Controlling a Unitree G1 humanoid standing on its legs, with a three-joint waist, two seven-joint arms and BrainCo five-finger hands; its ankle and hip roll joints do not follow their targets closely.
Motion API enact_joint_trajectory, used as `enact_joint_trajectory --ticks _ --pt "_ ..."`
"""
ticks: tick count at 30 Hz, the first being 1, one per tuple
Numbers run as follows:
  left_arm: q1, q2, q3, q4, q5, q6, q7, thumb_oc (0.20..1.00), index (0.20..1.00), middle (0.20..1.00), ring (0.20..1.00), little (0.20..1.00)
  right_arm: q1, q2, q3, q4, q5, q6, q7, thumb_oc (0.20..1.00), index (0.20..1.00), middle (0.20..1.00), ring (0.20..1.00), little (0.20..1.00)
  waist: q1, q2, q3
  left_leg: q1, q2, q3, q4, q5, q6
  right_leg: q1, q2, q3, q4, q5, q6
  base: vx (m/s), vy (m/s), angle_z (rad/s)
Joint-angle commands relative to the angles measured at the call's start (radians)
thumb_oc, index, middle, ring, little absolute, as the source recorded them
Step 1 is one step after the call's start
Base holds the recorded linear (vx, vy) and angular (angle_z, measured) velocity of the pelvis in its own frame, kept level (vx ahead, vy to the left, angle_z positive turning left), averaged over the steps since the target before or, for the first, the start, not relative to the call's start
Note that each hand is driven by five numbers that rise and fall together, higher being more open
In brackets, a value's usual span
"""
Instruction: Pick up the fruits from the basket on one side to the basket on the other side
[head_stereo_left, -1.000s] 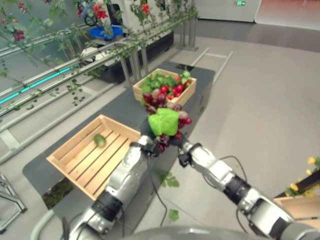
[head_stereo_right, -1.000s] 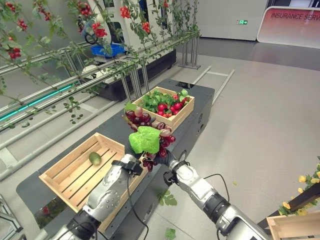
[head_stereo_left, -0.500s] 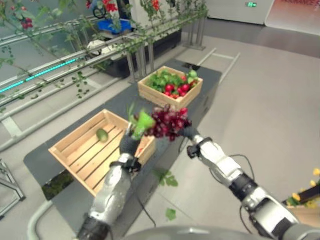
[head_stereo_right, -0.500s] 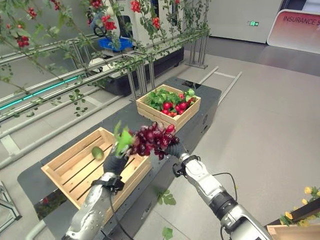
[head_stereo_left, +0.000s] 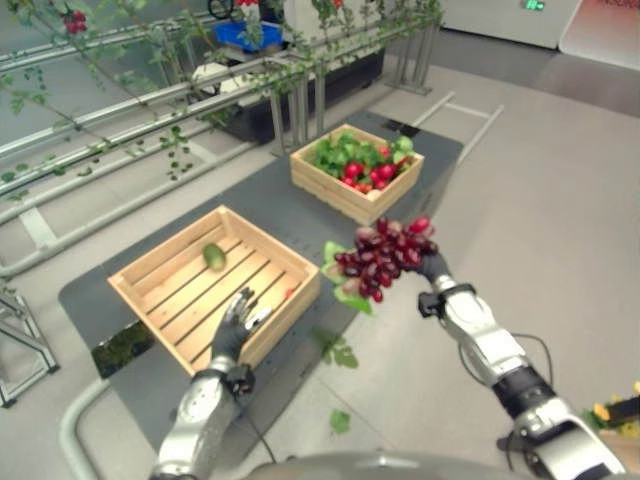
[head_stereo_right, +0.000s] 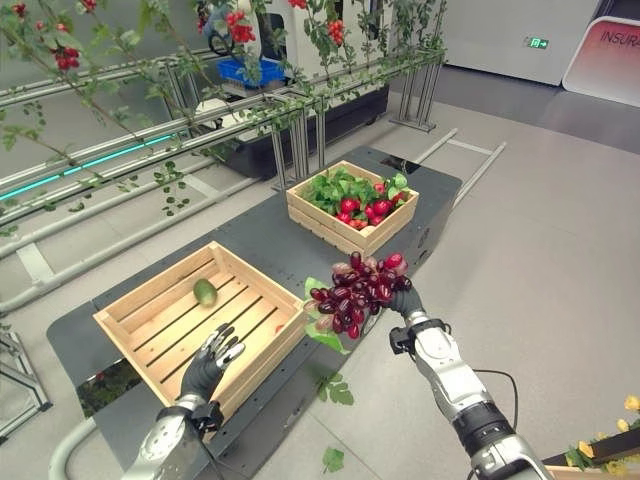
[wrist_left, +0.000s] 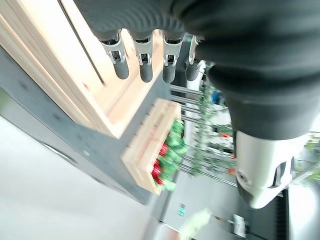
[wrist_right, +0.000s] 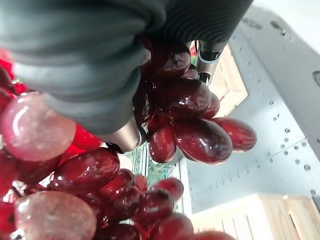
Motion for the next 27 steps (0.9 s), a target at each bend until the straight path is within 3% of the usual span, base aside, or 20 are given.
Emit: enact_joint_trajectory --ticks 1,3,5,7,11,17,20,22,23,24,27 --pt "-0.036 0.037 0.008 0.068 0.098 -0.027 -0.001 1.0 1.0 1.0 1.0 1.0 -0.032 -0.019 -0.066 -0.114 -0.011 -0.1 -0.013 0.2 0.2 0.2 0.2 0.2 0.0 -0.03 -0.028 -0.057 -0.069 -0.017 0.005 -0.028 0.047 0.048 -0.021 0.01 0.049 -0.13 0.067 -0.03 0.052 -0.07" --pt "-0.043 0.038 0.004 0.133 0.161 -0.021 0.009 1.0 1.0 1.0 1.0 1.0 -0.015 -0.027 -0.081 -0.121 -0.014 -0.1 -0.016 0.2 0.2 0.2 0.2 0.2 -0.004 -0.029 -0.028 -0.058 -0.07 -0.011 0.005 -0.028 0.048 0.044 -0.023 0.013 0.05 -0.127 0.069 -0.02 0.044 -0.08" --pt "-0.063 0.02 0.004 0.36 0.307 -0.001 0.047 1.0 1.0 1.0 1.0 1.0 0.049 -0.045 -0.126 -0.172 -0.024 -0.104 -0.016 0.2 0.2 0.2 0.2 0.2 -0.021 -0.029 -0.024 -0.063 -0.076 0.006 0.007 -0.031 0.054 0.029 -0.031 0.027 0.057 -0.119 0.077 -0.03 0.069 -0.14" --pt "-0.066 0.018 0.006 0.403 0.349 0.002 0.058 1.0 1.0 1.0 1.0 1.0 0.069 -0.048 -0.141 -0.187 -0.023 -0.107 -0.018 0.2 0.2 0.2 0.2 0.2 -0.026 -0.028 -0.023 -0.064 -0.078 0.011 0.007 -0.032 0.055 0.025 -0.033 0.032 0.059 -0.118 0.079 -0.02 0.053 -0.13" --pt "-0.11 -0.032 0.055 0.753 0.47 0.041 0.116 1.0 1.0 1.0 1.0 1.0 0.168 -0.063 -0.216 -0.264 -0.027 -0.122 -0.023 0.2 0.2 0.2 0.2 0.2 -0.053 -0.03 -0.016 -0.069 -0.085 0.04 0.008 -0.034 0.061 -0.005 -0.04 0.063 0.076 -0.106 0.091 -0.02 0.07 -0.13" --pt "-0.123 -0.053 0.143 0.983 0.522 0.075 0.137 1.0 1.0 1.0 1.0 1.0 0.281 -0.064 -0.301 -0.334 -0.034 -0.131 -0.01 0.2 0.2 0.2 0.2 0.2 -0.081 -0.038 0.0 -0.078 -0.086 0.083 0.009 -0.037 0.065 -0.044 -0.044 0.1 0.088 -0.084 0.104 -0.04 0.05 -0.27" --pt "-0.121 -0.046 0.176 1.035 0.561 0.088 0.15 1.0 1.0 1.0 1.0 1.0 0.306 -0.053 -0.322 -0.364 -0.042 -0.137 -0.005 0.2 0.2 0.2 0.2 0.2 -0.085 -0.043 0.015 -0.078 -0.072 0.144 0.011 -0.043 0.064 -0.072 -0.036 0.112 0.095 -0.064 0.113 -0.07 0.005 -0.71" --pt "-0.133 -0.036 0.18 1.025 0.578 0.084 0.155 1.0 1.0 1.0 1.0 1.0 0.328 -0.043 -0.337 -0.383 -0.042 -0.149 -0.012 0.2 0.2 0.2 0.2 0.2 -0.08 -0.044 0.032 -0.074 -0.047 0.217 0.013 -0.046 0.053 -0.099 -0.045 0.016 0.133 -0.053 0.12 -0.08 -0.011 -1.42" --pt "-0.133 -0.036 0.18 1.025 0.578 0.084 0.155 1.0 1.0 1.0 1.0 1.0 0.329 -0.043 -0.338 -0.384 -0.042 -0.149 -0.012 0.2 0.2 0.2 0.2 0.2 -0.079 -0.043 0.033 -0.073 -0.047 0.217 0.013 -0.047 0.053 -0.1 -0.045 0.017 0.136 -0.056 0.12 -0.12 -0.017 -1.01" --pt "-0.147 -0.031 0.161 0.995 0.592 0.078 0.156 1.0 1.0 1.0 1.0 1.0 0.336 -0.046 -0.347 -0.39 -0.044 -0.155 -0.015 0.2 0.2 0.2 0.2 0.2 -0.081 -0.031 0.046 -0.076 -0.021 0.251 0.022 -0.045 0.047 -0.1 -0.072 -0.096 0.185 -0.079 0.114 -0.08 -0.014 -0.57" --pt "-0.163 -0.028 0.135 0.968 0.6 0.075 0.154 1.0 1.0 1.0 1.0 1.0 0.358 -0.05 -0.364 -0.398 -0.039 -0.158 -0.012 0.2 0.2 0.2 0.2 0.2 -0.096 -0.021 0.054 -0.076 -0.001 0.276 0.036 -0.047 0.046 -0.093 -0.079 -0.116 0.237 -0.114 0.106 -0.08 -0.007 -0.54"
